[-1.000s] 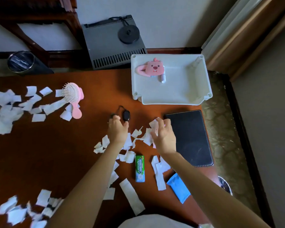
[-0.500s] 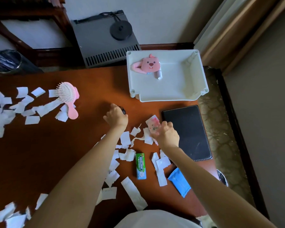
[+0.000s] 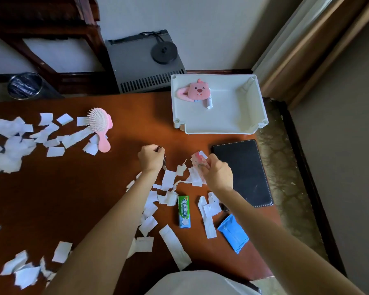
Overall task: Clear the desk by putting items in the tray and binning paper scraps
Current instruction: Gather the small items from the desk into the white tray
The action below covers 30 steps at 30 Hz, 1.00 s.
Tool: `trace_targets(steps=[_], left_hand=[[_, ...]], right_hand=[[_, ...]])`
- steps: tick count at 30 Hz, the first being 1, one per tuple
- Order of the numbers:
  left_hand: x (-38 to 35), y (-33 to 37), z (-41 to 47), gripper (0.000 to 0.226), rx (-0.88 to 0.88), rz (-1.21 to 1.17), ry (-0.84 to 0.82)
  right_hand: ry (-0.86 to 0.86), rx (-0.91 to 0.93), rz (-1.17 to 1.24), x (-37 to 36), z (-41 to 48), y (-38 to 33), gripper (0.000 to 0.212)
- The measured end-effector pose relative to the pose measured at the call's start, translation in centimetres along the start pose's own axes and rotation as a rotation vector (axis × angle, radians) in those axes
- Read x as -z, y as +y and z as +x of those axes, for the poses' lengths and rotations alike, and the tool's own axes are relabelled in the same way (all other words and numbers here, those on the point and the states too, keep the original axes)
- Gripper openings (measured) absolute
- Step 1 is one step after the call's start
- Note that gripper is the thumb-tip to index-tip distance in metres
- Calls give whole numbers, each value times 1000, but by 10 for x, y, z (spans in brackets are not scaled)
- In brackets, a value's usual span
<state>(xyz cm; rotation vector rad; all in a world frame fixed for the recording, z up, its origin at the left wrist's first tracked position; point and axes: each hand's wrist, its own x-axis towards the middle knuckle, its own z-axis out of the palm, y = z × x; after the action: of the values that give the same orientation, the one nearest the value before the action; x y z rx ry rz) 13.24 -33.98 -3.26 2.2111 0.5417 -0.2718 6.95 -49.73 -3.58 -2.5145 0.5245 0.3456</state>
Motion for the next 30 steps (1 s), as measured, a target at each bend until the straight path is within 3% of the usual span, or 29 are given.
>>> trace_targets(steps=[8, 14, 17, 22, 30], left_hand=[[21, 24, -27, 21, -403, 76, 95], [30, 67, -40, 20, -619, -30, 124], [22, 97, -34, 19, -618, -94, 107], [0, 139, -10, 15, -469, -252, -16], [-43, 161, 48, 18, -430, -197, -26]], right_hand=[[78, 87, 94, 30, -3, -9, 32], [200, 142, 227, 61, 8, -19, 30], [243, 132, 251, 74, 24, -17, 35], [267, 23, 306, 90, 64, -13, 50], [190, -148, 281, 98, 158, -5, 37]])
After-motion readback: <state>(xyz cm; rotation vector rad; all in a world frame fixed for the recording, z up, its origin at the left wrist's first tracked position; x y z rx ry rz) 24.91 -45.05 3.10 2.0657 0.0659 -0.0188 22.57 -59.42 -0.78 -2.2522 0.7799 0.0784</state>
